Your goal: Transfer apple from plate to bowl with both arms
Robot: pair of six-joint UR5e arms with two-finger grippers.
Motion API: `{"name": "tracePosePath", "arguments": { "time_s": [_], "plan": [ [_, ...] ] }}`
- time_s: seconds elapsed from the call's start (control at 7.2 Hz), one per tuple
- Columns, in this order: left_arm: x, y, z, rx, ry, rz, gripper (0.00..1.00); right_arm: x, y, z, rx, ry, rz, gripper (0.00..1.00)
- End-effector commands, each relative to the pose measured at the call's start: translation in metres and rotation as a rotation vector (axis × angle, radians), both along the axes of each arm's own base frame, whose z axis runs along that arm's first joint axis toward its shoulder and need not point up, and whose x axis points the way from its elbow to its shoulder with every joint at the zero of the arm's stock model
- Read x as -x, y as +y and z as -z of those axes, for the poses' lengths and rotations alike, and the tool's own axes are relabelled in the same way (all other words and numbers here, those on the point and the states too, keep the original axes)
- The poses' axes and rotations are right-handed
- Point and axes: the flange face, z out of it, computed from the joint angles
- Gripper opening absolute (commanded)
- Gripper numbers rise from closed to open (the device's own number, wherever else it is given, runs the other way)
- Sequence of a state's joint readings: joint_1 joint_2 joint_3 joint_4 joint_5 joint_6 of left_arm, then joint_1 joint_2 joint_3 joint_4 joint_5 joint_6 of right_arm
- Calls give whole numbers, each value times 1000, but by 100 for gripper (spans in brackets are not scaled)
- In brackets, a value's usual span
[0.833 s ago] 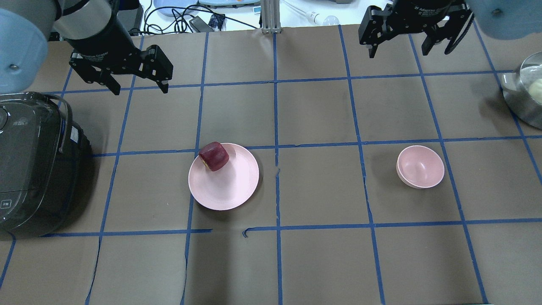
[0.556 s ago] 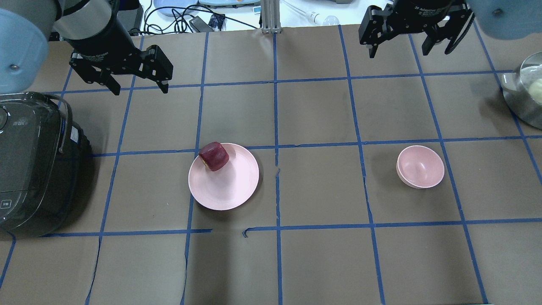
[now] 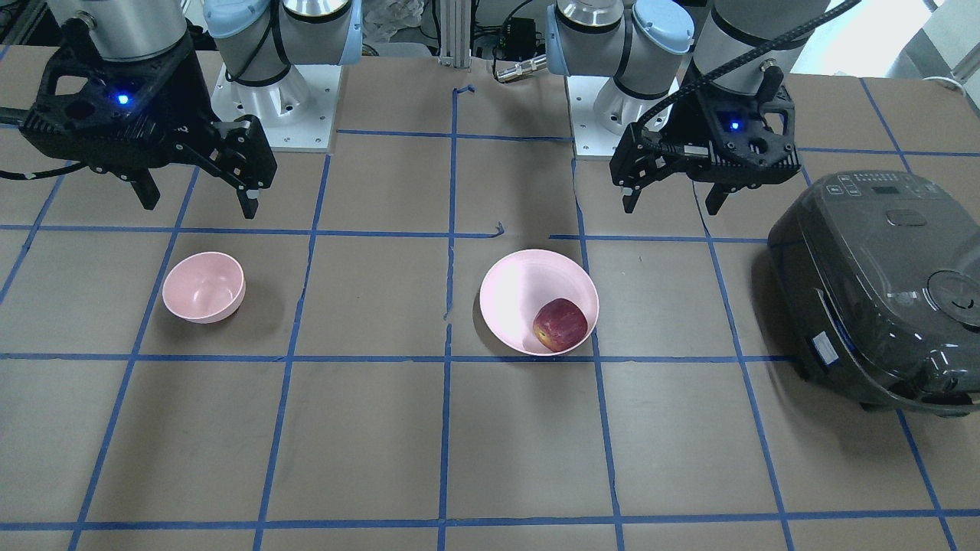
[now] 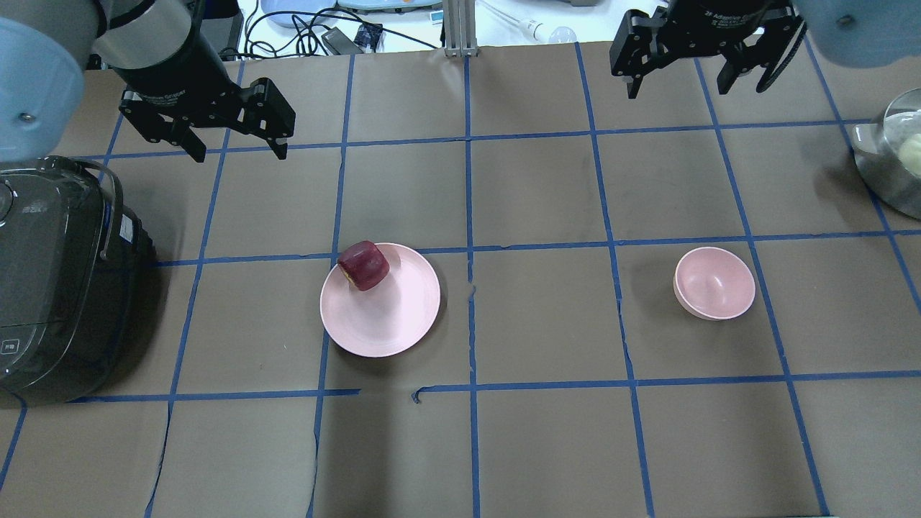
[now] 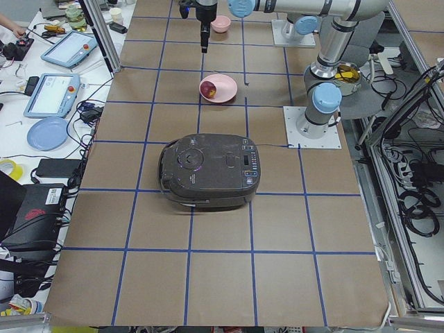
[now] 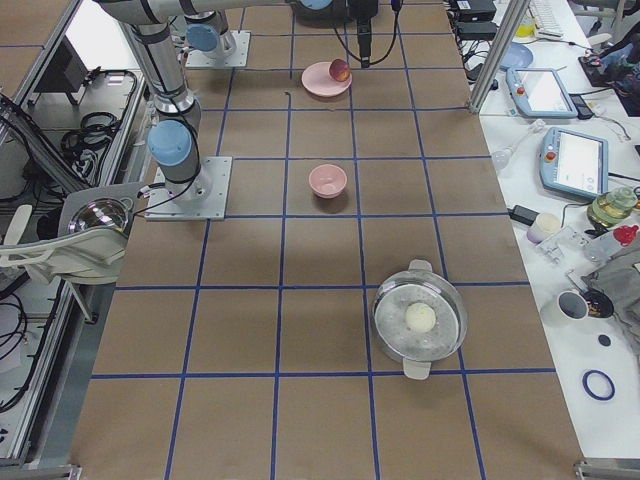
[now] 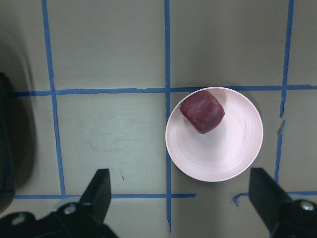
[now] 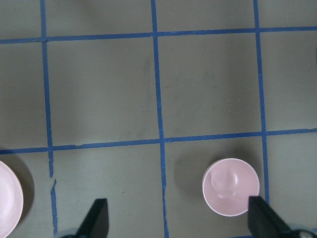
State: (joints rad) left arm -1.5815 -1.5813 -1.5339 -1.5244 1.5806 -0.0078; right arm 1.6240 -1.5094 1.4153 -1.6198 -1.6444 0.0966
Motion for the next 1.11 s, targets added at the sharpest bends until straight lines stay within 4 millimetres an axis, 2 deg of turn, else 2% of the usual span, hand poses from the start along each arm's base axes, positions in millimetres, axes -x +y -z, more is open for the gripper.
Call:
{"name": "tracePosePath", "arguments": {
  "time_s": [0.0,0.42,0.97],
  "plan": [
    [0,2,-3,5,1,0,100,1,0,0,-2,0,1,100],
    [0,5,-6,12,-1,2,100,1,0,0,-2,0,1,100],
    [2,-4,-1,7,14,4,100,5,0,6,-40,-1,-1,100]
  ]
}}
